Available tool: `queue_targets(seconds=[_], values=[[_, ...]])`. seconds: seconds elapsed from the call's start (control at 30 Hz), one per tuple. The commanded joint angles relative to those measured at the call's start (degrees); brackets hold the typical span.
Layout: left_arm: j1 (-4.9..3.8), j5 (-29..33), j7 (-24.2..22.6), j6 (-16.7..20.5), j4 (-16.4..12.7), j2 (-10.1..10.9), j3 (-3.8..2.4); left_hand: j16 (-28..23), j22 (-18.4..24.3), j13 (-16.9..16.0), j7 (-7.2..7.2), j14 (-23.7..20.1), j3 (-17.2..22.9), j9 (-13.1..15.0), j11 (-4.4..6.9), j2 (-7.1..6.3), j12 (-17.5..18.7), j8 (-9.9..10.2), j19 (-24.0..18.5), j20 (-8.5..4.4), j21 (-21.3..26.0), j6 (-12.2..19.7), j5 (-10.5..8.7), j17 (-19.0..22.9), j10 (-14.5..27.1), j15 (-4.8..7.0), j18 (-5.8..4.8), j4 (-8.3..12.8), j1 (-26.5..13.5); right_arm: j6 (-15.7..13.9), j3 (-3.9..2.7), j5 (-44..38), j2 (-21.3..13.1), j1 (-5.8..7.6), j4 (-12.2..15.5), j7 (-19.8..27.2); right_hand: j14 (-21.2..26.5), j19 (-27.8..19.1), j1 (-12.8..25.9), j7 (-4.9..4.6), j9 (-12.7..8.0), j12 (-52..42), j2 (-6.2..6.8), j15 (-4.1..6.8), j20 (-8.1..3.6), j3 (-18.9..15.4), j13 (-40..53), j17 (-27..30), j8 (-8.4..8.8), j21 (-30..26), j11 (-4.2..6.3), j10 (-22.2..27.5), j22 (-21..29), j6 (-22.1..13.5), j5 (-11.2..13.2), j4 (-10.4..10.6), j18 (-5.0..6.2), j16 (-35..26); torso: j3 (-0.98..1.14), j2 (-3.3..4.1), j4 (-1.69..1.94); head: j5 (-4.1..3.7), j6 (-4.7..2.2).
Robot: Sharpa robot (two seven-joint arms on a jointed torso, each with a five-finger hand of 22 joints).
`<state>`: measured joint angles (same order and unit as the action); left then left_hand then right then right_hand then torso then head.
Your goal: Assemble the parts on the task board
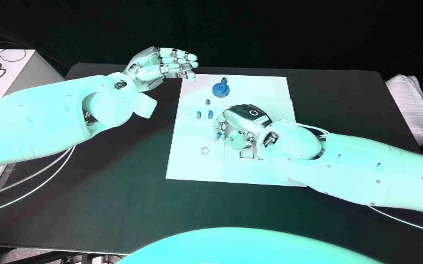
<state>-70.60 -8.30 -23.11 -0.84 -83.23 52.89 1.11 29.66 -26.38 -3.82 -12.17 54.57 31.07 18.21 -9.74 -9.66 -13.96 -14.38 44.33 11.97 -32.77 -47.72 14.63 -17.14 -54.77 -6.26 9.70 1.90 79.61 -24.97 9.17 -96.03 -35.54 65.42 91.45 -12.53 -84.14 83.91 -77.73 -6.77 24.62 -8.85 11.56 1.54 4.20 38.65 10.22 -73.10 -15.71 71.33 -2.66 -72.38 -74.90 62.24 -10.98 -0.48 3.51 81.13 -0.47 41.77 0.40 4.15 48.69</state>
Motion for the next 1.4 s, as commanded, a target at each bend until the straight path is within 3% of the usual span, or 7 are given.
queue_targets(seconds=[0.03, 1.03, 1.4], values=[[0.0, 0.4, -0.1, -1.2, -0.1, -0.1, -0.05, -0.2, -0.1, 0.0, -0.77, -0.3, -0.1, -0.1, -0.17, -0.13, 0.2, 0.3, -0.5, 0.08, -0.2, 0.4, 0.19, -0.1, 0.4, -0.33, 0.24, 0.3, 0.2, 1.8, 0.21, -0.8, 0.2, -0.25, -0.3, -0.7, -2.6, 0.8, 0.0, -0.06, 0.1, 0.0, -0.7, 0.33, -0.41, 0.3, 0.0, 0.1, -0.03, -0.3, -0.02, -0.5, -5.6, 0.2, -0.2, -0.3, 0.25, -0.3, -0.03, 0.03, 0.02, -0.11, 0.01], [0.0, 0.4, 0.5, -1.1, 0.1, 0.0, -0.05, -0.4, -0.2, -0.1, -0.76, -0.4, 0.0, -0.1, -0.22, 0.02, 0.3, 0.3, -0.6, 0.11, -0.2, 0.3, 0.19, -0.1, 0.6, -0.41, 0.2, 0.4, 0.2, 0.9, 0.29, -1.1, 0.0, -0.94, 0.7, -1.6, -2.6, 0.8, 0.3, -0.09, 0.2, 0.2, -0.8, 0.31, -0.39, 0.4, 0.0, 0.1, -0.01, -0.2, -0.04, -0.6, -5.6, 0.2, 0.2, -0.5, 0.22, -0.3, 0.03, 0.03, -0.05, -0.25, 0.33], [0.0, 0.3, 0.6, -1.0, 0.1, 0.0, -0.05, -0.4, -0.2, -0.1, -0.76, -0.5, 0.0, -0.1, -0.22, 0.03, 0.3, 0.3, -0.7, 0.11, -0.2, 0.3, 0.18, -0.1, 0.7, -0.41, 0.2, 0.4, 0.2, 3.0, 0.29, -1.6, 0.7, -0.94, -0.7, -2.1, -2.6, 0.8, 0.3, -0.09, 0.2, 0.3, -0.82, 0.31, -0.39, 0.4, 0.0, 0.2, 0.0, -0.3, -0.03, -0.6, -5.6, 0.2, 0.3, -0.5, 0.23, -0.3, -0.02, 0.03, -0.03, -0.53, 0.3]])
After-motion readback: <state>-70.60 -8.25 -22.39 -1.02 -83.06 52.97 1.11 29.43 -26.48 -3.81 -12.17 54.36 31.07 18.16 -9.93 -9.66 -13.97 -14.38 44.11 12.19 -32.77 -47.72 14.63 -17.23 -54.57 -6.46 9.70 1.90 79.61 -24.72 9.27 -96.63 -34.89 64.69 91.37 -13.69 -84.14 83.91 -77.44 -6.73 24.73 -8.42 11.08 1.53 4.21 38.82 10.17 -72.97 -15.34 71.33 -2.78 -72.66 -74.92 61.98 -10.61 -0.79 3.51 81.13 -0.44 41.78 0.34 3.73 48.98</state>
